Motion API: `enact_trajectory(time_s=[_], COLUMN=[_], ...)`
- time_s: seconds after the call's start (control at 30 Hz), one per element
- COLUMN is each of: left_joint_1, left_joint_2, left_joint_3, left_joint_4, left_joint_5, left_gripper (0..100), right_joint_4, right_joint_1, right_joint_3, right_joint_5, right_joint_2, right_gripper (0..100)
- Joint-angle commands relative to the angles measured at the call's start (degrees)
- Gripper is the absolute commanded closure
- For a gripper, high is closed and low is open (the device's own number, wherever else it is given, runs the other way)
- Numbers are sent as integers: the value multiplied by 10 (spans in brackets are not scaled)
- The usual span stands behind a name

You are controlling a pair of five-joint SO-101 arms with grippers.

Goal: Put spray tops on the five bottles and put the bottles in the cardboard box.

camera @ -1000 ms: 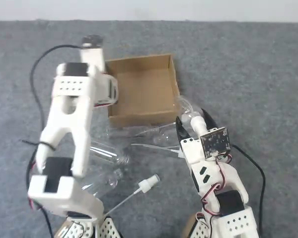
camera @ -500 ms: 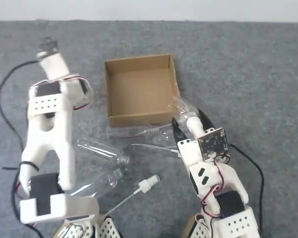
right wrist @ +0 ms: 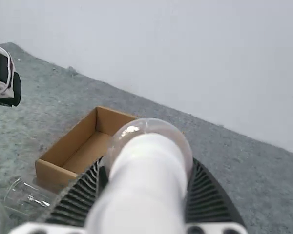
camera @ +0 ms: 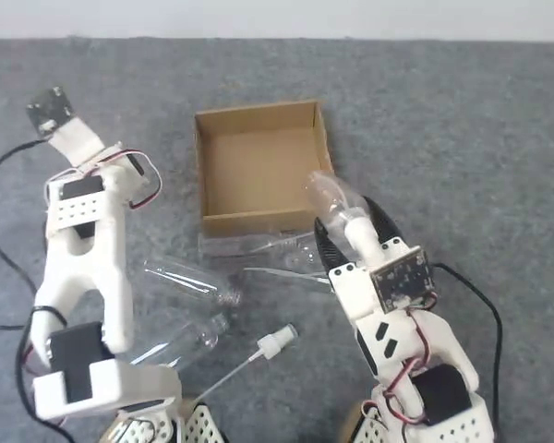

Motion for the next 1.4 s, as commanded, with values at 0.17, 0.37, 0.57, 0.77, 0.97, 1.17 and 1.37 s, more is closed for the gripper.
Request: enact_trajectory(time_s=[0.17,0.37,0.57,0.77,0.97,1.17,1.37], left_joint_1=[0,-3,-7,-25,-25,-25,-25], left_joint_2=[-100,-113,-115,-117,-114,-113,-113], left_joint_3=[58,73,74,75,75,76,77], left_joint_4=[-69,-84,-83,-82,-82,-81,-81], left_joint_5=[6,6,7,8,8,8,8], left_gripper=[989,989,989,988,988,988,988], right_joint_4=[-1,-7,-44,-69,-73,-70,-70], right_joint_1=[-7,-7,-7,-7,-13,-52,-65], right_joint_3=[-154,-253,-323,-399,-487,-561,-643], right_joint_5=[40,37,36,35,35,36,36], right_joint_2=[89,249,382,509,620,722,840], right_gripper=[986,986,986,986,986,986,986])
